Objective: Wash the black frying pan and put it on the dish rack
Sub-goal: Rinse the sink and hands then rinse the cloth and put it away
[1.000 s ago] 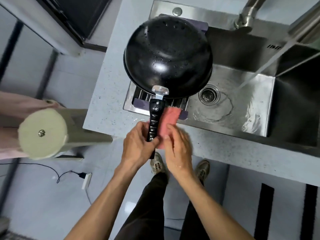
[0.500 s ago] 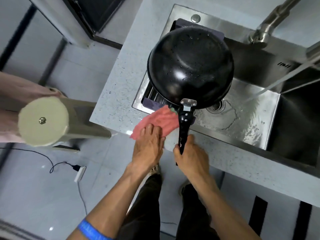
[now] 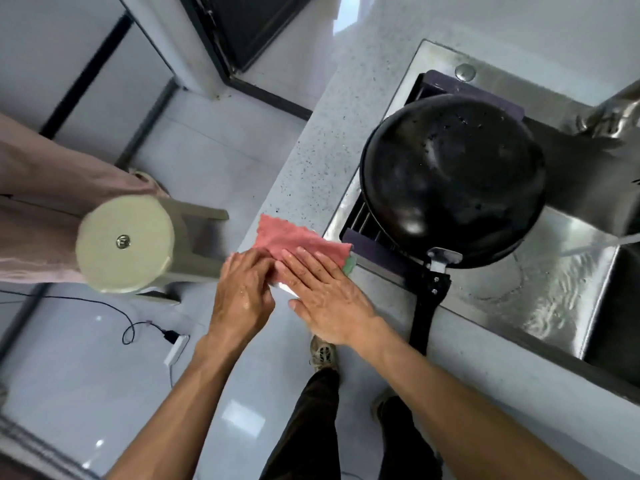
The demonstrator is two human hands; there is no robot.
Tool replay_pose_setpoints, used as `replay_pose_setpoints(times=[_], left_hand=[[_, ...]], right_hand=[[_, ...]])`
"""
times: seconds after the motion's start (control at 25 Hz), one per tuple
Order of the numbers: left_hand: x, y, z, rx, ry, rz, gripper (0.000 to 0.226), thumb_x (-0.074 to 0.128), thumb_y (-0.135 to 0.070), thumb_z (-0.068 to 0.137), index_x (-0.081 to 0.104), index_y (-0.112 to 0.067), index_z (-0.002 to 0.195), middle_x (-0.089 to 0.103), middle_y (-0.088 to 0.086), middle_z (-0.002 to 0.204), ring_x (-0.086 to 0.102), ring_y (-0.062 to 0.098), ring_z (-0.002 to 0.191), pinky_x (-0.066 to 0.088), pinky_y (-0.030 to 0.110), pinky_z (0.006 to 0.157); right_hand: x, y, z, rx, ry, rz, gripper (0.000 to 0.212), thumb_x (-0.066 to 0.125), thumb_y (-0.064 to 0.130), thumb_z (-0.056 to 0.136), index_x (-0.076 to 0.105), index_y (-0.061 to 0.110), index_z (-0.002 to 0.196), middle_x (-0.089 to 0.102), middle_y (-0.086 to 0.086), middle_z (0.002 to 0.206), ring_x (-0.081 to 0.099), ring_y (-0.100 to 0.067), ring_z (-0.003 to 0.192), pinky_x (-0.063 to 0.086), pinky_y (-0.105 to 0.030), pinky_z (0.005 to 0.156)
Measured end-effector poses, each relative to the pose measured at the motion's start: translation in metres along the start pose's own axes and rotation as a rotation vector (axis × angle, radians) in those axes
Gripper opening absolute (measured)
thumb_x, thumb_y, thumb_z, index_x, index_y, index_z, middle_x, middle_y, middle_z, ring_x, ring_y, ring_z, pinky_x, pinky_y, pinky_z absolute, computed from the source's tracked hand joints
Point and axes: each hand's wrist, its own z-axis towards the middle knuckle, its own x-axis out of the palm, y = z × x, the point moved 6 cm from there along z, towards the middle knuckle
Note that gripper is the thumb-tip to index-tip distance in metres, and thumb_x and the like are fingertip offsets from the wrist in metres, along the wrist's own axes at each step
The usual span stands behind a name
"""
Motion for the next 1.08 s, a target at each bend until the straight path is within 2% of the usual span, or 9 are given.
replay_pose_setpoints(times=[0.12,0.24,0.32,0.44,0.6,0.68,0.8,0.96,1.08], left_hand=[[-0.004,0.013,0.013,-0.009,-0.016,-0.059,0.028,0.046,-0.007,0.076,0.065,-0.009,0.096,0.061,0.000,0.103,0.057,0.022,0.096,0.029,0.032,0.101],[-0.009,0.015,0.037,-0.006,-0.007,-0.135,0.029,0.053,-0.002,0.069,0.063,-0.009,0.095,0.060,0.002,0.100,0.056,0.024,0.093,0.033,0.034,0.096],[-0.015,0.017,0.051,-0.046,-0.030,-0.137,0.033,0.057,-0.003,0.067,0.065,-0.010,0.098,0.061,0.001,0.102,0.056,0.024,0.093,0.034,0.031,0.095],[-0.025,0.017,0.060,-0.170,-0.124,-0.223,0.048,0.041,-0.010,0.068,0.065,-0.008,0.109,0.059,0.005,0.110,0.049,0.021,0.097,0.035,0.020,0.089],[-0.027,0.012,0.081,-0.211,-0.141,-0.248,0.049,0.035,-0.016,0.073,0.065,-0.010,0.111,0.058,0.002,0.110,0.047,0.012,0.098,0.034,0.015,0.086],[-0.029,0.010,0.101,-0.212,-0.125,-0.205,0.041,0.040,-0.009,0.076,0.066,-0.009,0.108,0.059,0.004,0.107,0.042,0.003,0.094,0.034,0.012,0.083],[-0.029,0.009,0.136,-0.232,-0.129,-0.151,0.035,0.048,0.009,0.079,0.066,-0.007,0.104,0.061,0.004,0.104,0.046,0.005,0.091,0.031,0.005,0.085],[-0.021,0.004,0.179,-0.216,-0.084,-0.155,0.037,0.053,0.011,0.078,0.066,-0.009,0.107,0.064,0.003,0.106,0.058,0.021,0.098,0.042,0.027,0.087],[-0.018,-0.001,0.221,-0.189,0.025,-0.161,0.035,0.057,0.000,0.084,0.064,-0.013,0.116,0.062,0.002,0.118,0.054,0.022,0.109,0.039,0.027,0.092]], right_hand=[[0.002,-0.001,0.016,0.074,-0.020,0.035,0.065,0.031,0.043,0.101,0.021,0.016,0.159,0.019,-0.004,0.166,0.013,-0.023,0.154,0.011,-0.042,0.125],[-0.019,-0.004,0.040,0.151,-0.060,0.005,0.064,0.036,0.038,0.098,0.031,0.011,0.156,0.027,-0.007,0.163,0.019,-0.024,0.153,0.013,-0.043,0.124],[-0.021,-0.002,0.048,0.153,-0.027,0.011,0.064,0.036,0.037,0.098,0.035,0.006,0.153,0.030,-0.013,0.161,0.022,-0.027,0.152,0.018,-0.044,0.123],[-0.017,-0.010,0.057,0.127,-0.015,0.090,0.067,0.031,0.044,0.100,0.026,0.007,0.156,0.019,-0.012,0.165,0.015,-0.024,0.154,0.018,-0.041,0.122],[-0.038,-0.054,0.100,0.259,-0.031,0.169,0.068,0.032,0.046,0.095,0.039,0.009,0.151,0.035,-0.011,0.159,0.032,-0.023,0.148,0.018,-0.039,0.117],[-0.053,-0.074,0.118,0.268,-0.031,0.159,0.072,0.024,0.048,0.094,0.030,0.009,0.154,0.026,-0.011,0.163,0.021,-0.022,0.151,0.008,-0.037,0.120],[-0.065,-0.105,0.141,0.312,-0.035,0.182,0.074,0.002,0.048,0.093,-0.008,0.010,0.156,-0.019,-0.007,0.163,-0.017,-0.020,0.152,-0.019,-0.034,0.119],[-0.085,-0.145,0.177,0.491,-0.009,0.219,0.070,0.020,0.041,0.106,-0.017,0.008,0.155,-0.027,-0.008,0.163,-0.027,-0.021,0.150,-0.015,-0.039,0.122],[-0.100,-0.181,0.204,0.601,0.024,0.257,0.070,0.020,0.041,0.106,-0.019,0.010,0.155,-0.028,-0.009,0.162,-0.028,-0.021,0.149,-0.015,-0.040,0.122]])
